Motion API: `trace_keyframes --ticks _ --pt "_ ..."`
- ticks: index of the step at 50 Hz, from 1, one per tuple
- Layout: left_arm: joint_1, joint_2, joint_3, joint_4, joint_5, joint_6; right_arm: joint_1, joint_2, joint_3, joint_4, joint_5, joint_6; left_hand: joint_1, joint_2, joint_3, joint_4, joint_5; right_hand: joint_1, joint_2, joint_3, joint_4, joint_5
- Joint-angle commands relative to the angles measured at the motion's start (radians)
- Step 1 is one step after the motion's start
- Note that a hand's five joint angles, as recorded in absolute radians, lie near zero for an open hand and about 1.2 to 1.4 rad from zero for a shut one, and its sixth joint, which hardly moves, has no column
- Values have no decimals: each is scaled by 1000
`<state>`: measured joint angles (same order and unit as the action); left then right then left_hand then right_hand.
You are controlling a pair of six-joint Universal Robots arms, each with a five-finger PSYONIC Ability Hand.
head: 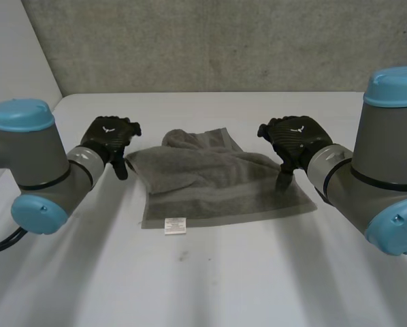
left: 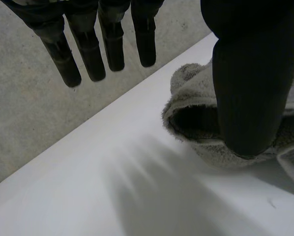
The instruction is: Fold the towel.
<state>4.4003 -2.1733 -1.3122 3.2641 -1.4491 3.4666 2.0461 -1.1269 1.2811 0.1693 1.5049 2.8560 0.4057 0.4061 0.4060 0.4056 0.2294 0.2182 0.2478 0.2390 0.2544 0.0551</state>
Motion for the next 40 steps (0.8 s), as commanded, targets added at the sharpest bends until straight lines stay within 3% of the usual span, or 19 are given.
trace_keyframes --ticks 1,8,20,22,25,29,36,40 --pt "-2 -34 -2 62 -1 -3 -3 25 3 -7 -2 -4 163 163 163 163 165 -44 -73 -64 -80 -55" --pt "-4 -63 -4 109 -2 -9 -1 52 12 -24 -3 -6 315 315 315 316 317 -44 -73 -64 -80 -55" --pt "-22 -85 -10 121 -1 -11 -20 163 18 -59 -6 -50 354 353 354 354 356 -44 -73 -64 -80 -55" --pt "-24 -95 -7 131 -1 -14 -26 173 24 -71 -9 -63 564 564 564 564 566 -36 -66 -57 -73 -48" --pt "-25 -100 -9 141 -2 -15 -27 176 46 -100 -12 -72 662 662 662 662 664 11 -19 -10 -26 -1" --pt "-36 -103 -13 166 -2 -20 -14 165 79 -142 -47 -67 990 989 989 990 991 84 54 63 48 72" --pt "-42 -71 -19 169 -7 -18 32 147 95 -145 -104 -40 991 990 990 991 992 239 209 218 203 228" --pt "-42 31 -51 172 -7 -18 83 144 87 -146 -112 9 991 990 990 991 992 354 325 333 318 343"
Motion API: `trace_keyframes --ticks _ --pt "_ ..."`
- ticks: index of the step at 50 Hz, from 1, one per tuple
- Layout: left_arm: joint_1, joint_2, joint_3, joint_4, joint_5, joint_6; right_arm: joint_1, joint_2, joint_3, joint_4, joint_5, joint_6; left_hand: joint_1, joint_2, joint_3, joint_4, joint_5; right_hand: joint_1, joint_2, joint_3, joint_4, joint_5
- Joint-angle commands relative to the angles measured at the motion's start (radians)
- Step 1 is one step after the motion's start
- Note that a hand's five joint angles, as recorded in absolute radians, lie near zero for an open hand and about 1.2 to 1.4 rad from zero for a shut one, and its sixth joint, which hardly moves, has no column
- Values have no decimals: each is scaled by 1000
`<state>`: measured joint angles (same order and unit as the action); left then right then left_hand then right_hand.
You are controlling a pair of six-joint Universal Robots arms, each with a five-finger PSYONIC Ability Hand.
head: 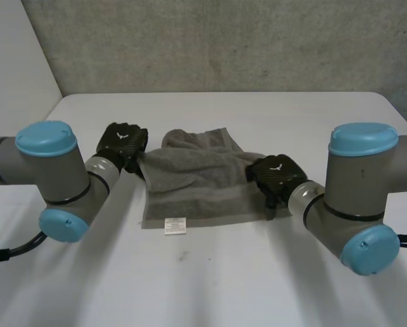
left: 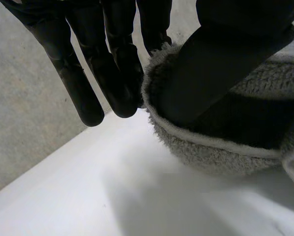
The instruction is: Fold the towel.
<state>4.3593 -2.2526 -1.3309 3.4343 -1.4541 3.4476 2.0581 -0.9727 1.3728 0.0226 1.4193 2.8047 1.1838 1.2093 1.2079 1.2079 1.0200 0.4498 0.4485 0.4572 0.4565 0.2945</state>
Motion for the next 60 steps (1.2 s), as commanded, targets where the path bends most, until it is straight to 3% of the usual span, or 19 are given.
trace_keyframes --ticks 1,9,11,18,26,37,49,57,60 --pt "-1 111 -33 2 -2 1 89 -8 -14 0 -28 96 212 187 188 188 202 160 162 153 154 141" --pt "-41 303 -96 2 -2 1 198 31 -80 -1 -39 263 212 187 188 188 202 137 138 130 131 118" --pt "-52 314 -99 2 -5 1 226 60 -121 -1 -37 297 212 187 188 188 202 -23 -22 -31 -30 -43" --pt "-92 337 -103 -6 -12 2 286 127 -204 16 -20 357 212 187 188 188 202 -244 -243 -251 -251 -263" --pt "-133 378 -103 -12 -17 4 315 140 -228 16 6 441 212 187 188 188 202 -275 -274 -283 -282 -295" --pt "-227 485 -116 -67 -100 2 315 129 -270 49 -5 559 212 187 188 188 202 -275 -274 -283 -282 -295" --pt "-239 532 -116 -70 -154 10 303 131 -267 149 29 495 212 187 188 188 202 -275 -274 -283 -282 -295" --pt "-182 492 -113 -75 -164 13 150 111 -164 137 232 305 212 187 188 188 202 -275 -274 -283 -282 -295" --pt "-182 492 -113 -76 -166 10 117 115 -161 117 248 283 212 187 188 188 202 -275 -274 -283 -282 -295"
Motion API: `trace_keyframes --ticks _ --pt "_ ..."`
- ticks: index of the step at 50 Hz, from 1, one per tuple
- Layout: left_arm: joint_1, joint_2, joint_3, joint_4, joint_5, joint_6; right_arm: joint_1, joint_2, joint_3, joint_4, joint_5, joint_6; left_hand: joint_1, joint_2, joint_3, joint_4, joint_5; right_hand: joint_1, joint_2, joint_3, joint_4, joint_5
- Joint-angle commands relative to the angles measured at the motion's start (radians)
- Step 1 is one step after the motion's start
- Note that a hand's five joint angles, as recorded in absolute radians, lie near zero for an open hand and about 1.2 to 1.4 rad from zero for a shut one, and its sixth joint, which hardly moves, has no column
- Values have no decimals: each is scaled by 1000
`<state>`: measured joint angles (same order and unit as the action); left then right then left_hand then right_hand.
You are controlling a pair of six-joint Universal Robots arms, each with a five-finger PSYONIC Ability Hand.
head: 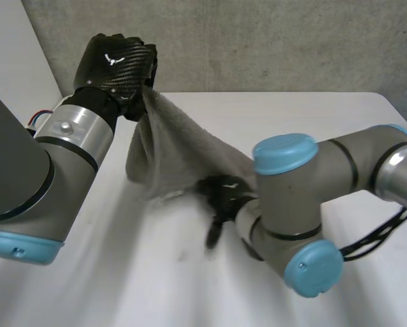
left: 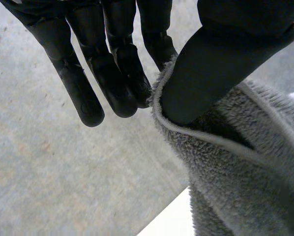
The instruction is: Fold the towel.
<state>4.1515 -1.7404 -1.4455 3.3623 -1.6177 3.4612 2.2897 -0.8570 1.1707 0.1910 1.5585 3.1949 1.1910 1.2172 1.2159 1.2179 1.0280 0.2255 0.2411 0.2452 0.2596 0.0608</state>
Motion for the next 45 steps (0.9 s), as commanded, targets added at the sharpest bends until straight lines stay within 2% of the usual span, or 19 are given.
trace_keyframes --ticks 1,5,10,16,18,19,20,23,27,32,35,37,38,40,43,45 --pt "26 -21 2 -4 -2 -4 -149 1 40 -77 118 -125 205 179 180 178 194 -51 -67 -71 -85 -61" --pt "13 -14 -1 -6 -1 -8 -222 16 14 -145 95 -141 205 179 180 178 194 -51 -67 -71 -85 -61" --pt "-5 -11 -13 -15 -2 -7 -242 18 -31 -202 95 -147 205 179 180 178 194 -51 -67 -71 -85 -61" --pt "-49 -37 -48 -18 -1 -4 -286 -1 -54 -173 89 -178 205 179 180 178 194 -51 -67 -71 -85 -61" --pt "-57 -66 -61 -17 -1 -4 -302 -5 -80 -55 60 -263 205 179 180 178 194 -51 -67 -71 -85 -61" --pt "-66 -97 -68 -15 -1 -2 -302 -5 -80 -54 60 -263 205 179 180 178 194 -51 -67 -71 -85 -61" --pt "-66 -97 -69 -15 -1 -2 -303 1 -106 28 49 -333 205 179 180 178 194 -51 -67 -71 -85 -61" --pt "-89 -161 -73 -15 -2 -2 -305 -11 -118 149 55 -458 205 179 180 178 194 -51 -67 -71 -85 -61" --pt "-102 -240 -76 -15 -2 -4 -319 -42 -103 188 58 -497 205 179 180 178 194 -51 -67 -71 -85 -61" --pt "-103 -264 -75 -17 -2 -8 -328 -122 -34 217 49 -517 205 179 180 178 194 -51 -67 -71 -85 -61" --pt "-102 -257 -73 -15 -2 -10 -317 -165 4 281 18 -527 205 179 180 178 194 -51 -67 -71 -85 -61" --pt "-102 -249 -70 -15 -2 -10 -317 -224 47 333 -41 -524 205 179 180 178 194 -51 -67 -71 -85 -61" --pt "-100 -239 -67 -15 -2 -13 -317 -224 47 334 -41 -524 205 179 180 178 194 -51 -67 -71 -85 -61" --pt "-102 -228 -67 -15 -2 -11 -312 -278 93 346 -102 -515 205 179 180 178 194 -51 -67 -71 -85 -61" --pt "-102 -214 -69 -15 -2 -13 -306 -300 110 340 -127 -503 205 179 180 178 194 -51 -67 -71 -85 -61" --pt "-102 -214 -70 -15 -2 -13 -267 -326 119 311 -149 -423 205 179 180 178 194 -51 -67 -71 -85 -61"
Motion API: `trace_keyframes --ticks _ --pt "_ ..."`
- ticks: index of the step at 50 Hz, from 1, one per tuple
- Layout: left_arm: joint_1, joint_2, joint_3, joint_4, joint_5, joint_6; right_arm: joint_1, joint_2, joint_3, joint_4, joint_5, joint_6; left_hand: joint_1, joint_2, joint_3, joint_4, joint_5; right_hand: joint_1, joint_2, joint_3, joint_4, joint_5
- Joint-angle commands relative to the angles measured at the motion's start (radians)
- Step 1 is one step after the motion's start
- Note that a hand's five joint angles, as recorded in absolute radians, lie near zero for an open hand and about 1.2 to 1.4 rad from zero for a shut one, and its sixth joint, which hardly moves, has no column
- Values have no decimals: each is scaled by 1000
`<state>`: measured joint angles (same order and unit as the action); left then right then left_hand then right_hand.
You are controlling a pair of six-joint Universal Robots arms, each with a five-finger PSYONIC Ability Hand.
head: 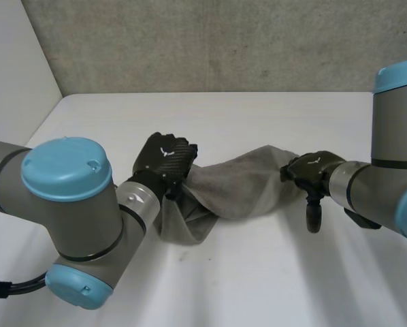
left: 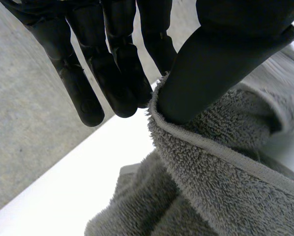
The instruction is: Fold the towel.
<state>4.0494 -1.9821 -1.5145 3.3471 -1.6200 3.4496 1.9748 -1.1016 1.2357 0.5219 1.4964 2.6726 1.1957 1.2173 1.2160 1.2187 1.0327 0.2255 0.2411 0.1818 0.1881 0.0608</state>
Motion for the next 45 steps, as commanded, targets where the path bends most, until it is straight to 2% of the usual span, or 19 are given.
trace_keyframes --ticks 1,3,6,8,11,17,24,28,29,30,32,33,35,39,41,44,45 --pt "-1 26 -4 0 0 -1 49 -81 54 -20 -87 99 201 179 180 178 189 -51 -67 -7 -14 -61" --pt "-1 22 -6 0 0 -1 81 -86 71 -104 -85 237 201 179 180 178 189 -51 -67 -7 -14 -61" --pt "-3 16 -7 0 0 -1 93 -87 96 -157 -85 303 201 179 180 178 189 -51 -67 -7 -14 -61" --pt "-3 11 -7 0 0 -1 117 -92 158 -264 -88 407 201 179 180 178 189 -51 -67 -7 -14 -61" --pt "-3 5 -7 0 0 -3 163 -78 206 -356 -87 464 201 179 180 178 189 -51 -67 -7 -14 -61" --pt "-1 6 -7 -1 0 -39 216 -6 231 -482 -68 492 201 179 180 178 189 -51 -67 -7 -14 -61" --pt "-1 9 -7 -3 0 -76 279 130 177 -666 74 492 201 179 180 178 189 -51 -67 -7 -14 -61" --pt "-1 6 -9 -3 0 -79 297 197 125 -692 108 486 201 179 180 178 189 -26 -42 18 11 -36" --pt "-1 6 -9 -3 0 -79 309 224 101 -694 116 484 201 179 180 178 189 125 110 169 163 115" --pt "-1 5 -12 -3 0 -79 309 224 100 -694 116 484 201 179 180 178 189 127 111 170 164 117" --pt "-1 3 -18 -1 0 -79 315 244 79 -703 169 483 201 179 180 178 189 667 651 710 704 657" --pt "-1 2 -27 3 2 -79 315 244 79 -703 169 483 201 179 180 178 189 670 654 713 707 660" --pt "-1 0 -33 3 3 -79 305 211 83 -717 258 483 201 179 180 178 189 1169 1153 1212 1206 1159" --pt "-1 -15 -42 12 5 -83 294 126 117 -724 285 480 201 179 180 178 189 1171 1155 1214 1208 1161" --pt "-3 -35 -36 28 5 -86 245 36 178 -726 237 468 201 179 180 178 189 1171 1155 1214 1208 1161" --pt "-3 -46 -32 37 3 -93 203 3 206 -723 205 449 201 179 180 178 189 1171 1155 1214 1208 1161" --pt "-4 -56 -29 46 3 -110 164 -27 243 -720 158 420 201 179 180 178 189 1171 1155 1214 1208 1161"
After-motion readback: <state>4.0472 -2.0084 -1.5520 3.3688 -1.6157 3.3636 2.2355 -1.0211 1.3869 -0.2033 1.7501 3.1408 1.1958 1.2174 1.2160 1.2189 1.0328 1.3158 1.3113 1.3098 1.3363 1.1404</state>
